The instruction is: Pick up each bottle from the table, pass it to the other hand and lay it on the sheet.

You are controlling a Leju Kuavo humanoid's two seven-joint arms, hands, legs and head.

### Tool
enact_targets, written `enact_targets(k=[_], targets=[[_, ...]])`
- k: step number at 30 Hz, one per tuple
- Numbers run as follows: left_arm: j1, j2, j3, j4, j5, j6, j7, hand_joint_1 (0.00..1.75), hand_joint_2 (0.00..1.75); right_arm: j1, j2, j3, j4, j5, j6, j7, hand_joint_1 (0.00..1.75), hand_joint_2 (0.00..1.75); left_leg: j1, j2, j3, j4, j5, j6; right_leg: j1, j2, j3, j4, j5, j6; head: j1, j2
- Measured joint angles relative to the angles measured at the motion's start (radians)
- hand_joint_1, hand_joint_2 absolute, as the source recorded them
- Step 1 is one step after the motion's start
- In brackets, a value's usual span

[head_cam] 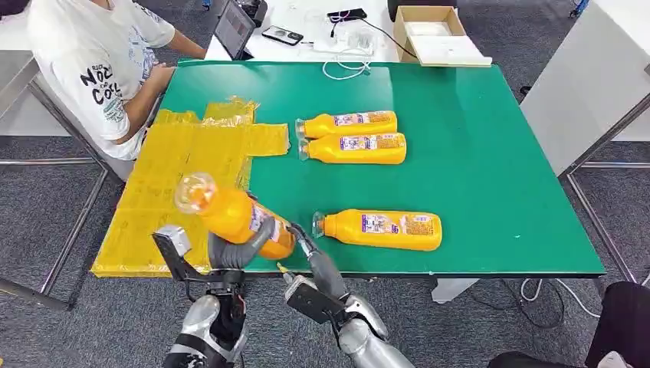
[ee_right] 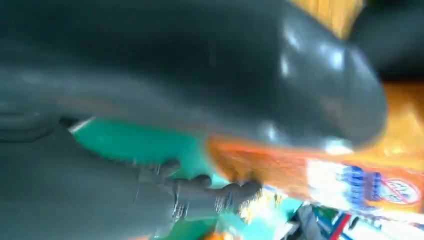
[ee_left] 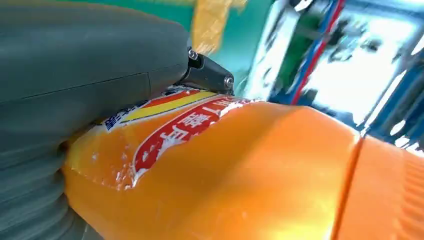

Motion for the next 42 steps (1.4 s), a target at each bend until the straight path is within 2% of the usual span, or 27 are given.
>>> enact_targets(k=[5,7,10,12,15,19,23,24,29,33,37,42], targets=[[-0.054,0.0,0.051,-0.005,-0.04,0.08,-0.018,1.75,1.75,0.048,-0.016,-0.025,-0.121,0.0,-0.017,0.018,0.0,0.0,0.0,-0.002,0.0,0.0,0.0,0.0,0.0,0.0,0.0,0.0,0.0,0.0,0.0,0.0],[-0.081,0.002,0.071,0.0,-0.112,0.18,-0.054,1.75,1.75,0.059,-0.023,-0.032,-0.164,-0.001,-0.044,0.007,0.0,0.0,0.0,-0.002,0.0,0.0,0.0,0.0,0.0,0.0,0.0,0.0,0.0,0.0,0.0,0.0],[-0.158,0.039,0.093,0.065,-0.383,0.466,-0.102,1.75,1.75,0.086,-0.024,-0.043,-0.27,-0.034,-0.207,-0.037,0.0,0.0,0.0,-0.002,0.0,0.0,0.001,0.0,0.0,0.0,0.001,0.0,0.0,0.0,0.0,0.0],[-0.218,0.071,0.123,0.142,-0.567,0.566,-0.105,1.75,1.75,0.1,-0.027,-0.045,-0.368,-0.077,-0.328,-0.041,0.0,0.0,0.001,-0.002,0.0,0.0,0.001,0.0,0.0,0.0,0.001,0.0,0.0,0.0,0.0,0.0],[-0.271,0.083,0.198,0.23,-0.788,0.596,-0.105,1.75,1.75,0.117,-0.034,-0.05,-0.478,-0.12,-0.4,-0.043,0.0,0.0,0.0,-0.001,0.001,0.0,0.001,0.0,0.0,0.0,0.001,0.001,0.0,0.0,0.001,0.0],[-0.32,0.084,0.342,0.324,-1.021,0.603,-0.102,1.75,1.75,0.131,-0.038,-0.053,-0.569,-0.144,-0.414,-0.044,0.0,0.0,0.0,0.0,0.0,0.0,0.001,0.0,0.0,0.0,0.001,0.001,0.0,0.0,0.0,0.0],[-0.347,0.086,0.482,0.368,-1.399,0.604,-0.001,1.75,1.75,0.132,-0.041,-0.053,-0.614,-0.161,-0.418,-0.044,0.0,0.0,0.0,0.0,0.0,0.0,0.001,0.0,0.0,0.0,0.001,0.001,0.0,0.0,0.0,0.0],[-0.353,0.09,0.506,0.38,-1.503,0.604,0.044,1.75,1.75,0.132,-0.041,-0.052,-0.626,-0.166,-0.422,-0.044,0.0,1.75,0.0,0.0,0.0,0.0,0.001,0.0,0.0,0.0,0.001,0.001,0.0,0.0,0.0,0.0],[-0.384,0.129,0.516,0.473,-1.769,0.604,0.261,1.75,1.75,0.132,-0.043,-0.05,-0.672,-0.185,-0.431,-0.044,0.0,1.75,0.0,0.0,0.001,0.0,0.001,-0.001,0.0,0.0,0.0,0.001,0.0,0.0,0.0,0.0],[-0.41,0.184,0.416,0.59,-1.799,0.604,0.426,1.75,1.75,0.132,-0.043,-0.049,-0.678,-0.199,-0.41,-0.044,0.0,1.75,0.0,0.0,0.0,0.0,0.001,0.0,0.0,0.0,0.0,0.001,0.0,0.0,0.0,0.0],[-0.438,0.231,0.31,0.704,-1.801,0.603,0.464,1.75,1.75,0.131,-0.043,-0.049,-0.678,-0.202,-0.388,-0.044,0.0,1.75,0.0,0.0,0.0,0.0,0.001,0.0,0.0,0.0,0.001,0.001,0.0,0.0,0.0,0.0],[-0.456,0.261,0.27,0.789,-1.764,0.546,0.436,1.75,1.75,0.13,-0.043,-0.05,-0.67,-0.204,-0.364,-0.044,0.0,1.75,0.0,0.0,0.0,0.0,0.001,-0.001,0.0,0.0,0.0,0.001,0.0,0.0,0.0,0.0]])
